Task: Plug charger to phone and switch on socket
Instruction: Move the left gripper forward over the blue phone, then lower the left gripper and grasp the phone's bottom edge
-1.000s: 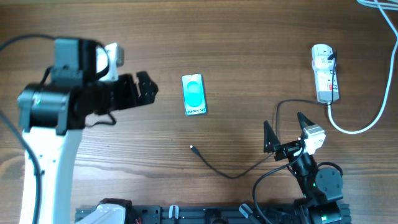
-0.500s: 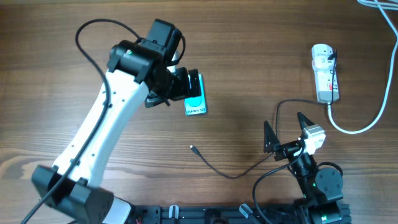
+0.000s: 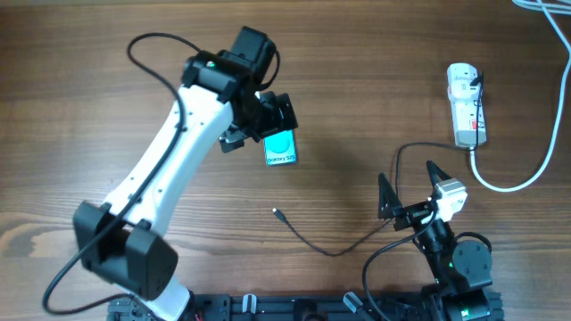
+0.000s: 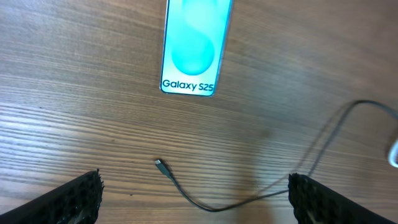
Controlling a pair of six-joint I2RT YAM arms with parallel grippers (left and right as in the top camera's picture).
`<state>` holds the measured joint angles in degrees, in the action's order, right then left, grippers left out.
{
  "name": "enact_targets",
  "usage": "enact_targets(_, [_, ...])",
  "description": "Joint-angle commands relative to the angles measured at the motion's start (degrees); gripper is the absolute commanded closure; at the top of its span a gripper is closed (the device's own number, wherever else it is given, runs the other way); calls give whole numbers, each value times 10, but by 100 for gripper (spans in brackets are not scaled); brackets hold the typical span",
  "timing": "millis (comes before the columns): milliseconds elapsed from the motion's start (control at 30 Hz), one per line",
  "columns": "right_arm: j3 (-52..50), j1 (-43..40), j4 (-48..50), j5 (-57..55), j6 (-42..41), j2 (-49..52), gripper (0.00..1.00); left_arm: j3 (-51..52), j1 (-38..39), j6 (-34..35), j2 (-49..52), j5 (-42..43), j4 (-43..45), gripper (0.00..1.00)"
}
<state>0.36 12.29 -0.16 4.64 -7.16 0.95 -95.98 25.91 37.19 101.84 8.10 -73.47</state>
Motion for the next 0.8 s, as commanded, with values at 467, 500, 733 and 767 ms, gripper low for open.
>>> enact_targets(467, [0, 2, 2, -8, 11, 1, 0, -5, 25, -40, 144, -65, 130, 0])
enact_targets(500, [0, 2, 2, -8, 11, 1, 0, -5, 25, -40, 158, -65, 134, 0])
enact_targets(733, [0, 2, 2, -8, 11, 1, 0, -5, 25, -70, 211, -76, 145, 0])
enact_targets(767, [0, 2, 2, -8, 11, 1, 0, -5, 25, -74, 216, -76, 153, 0])
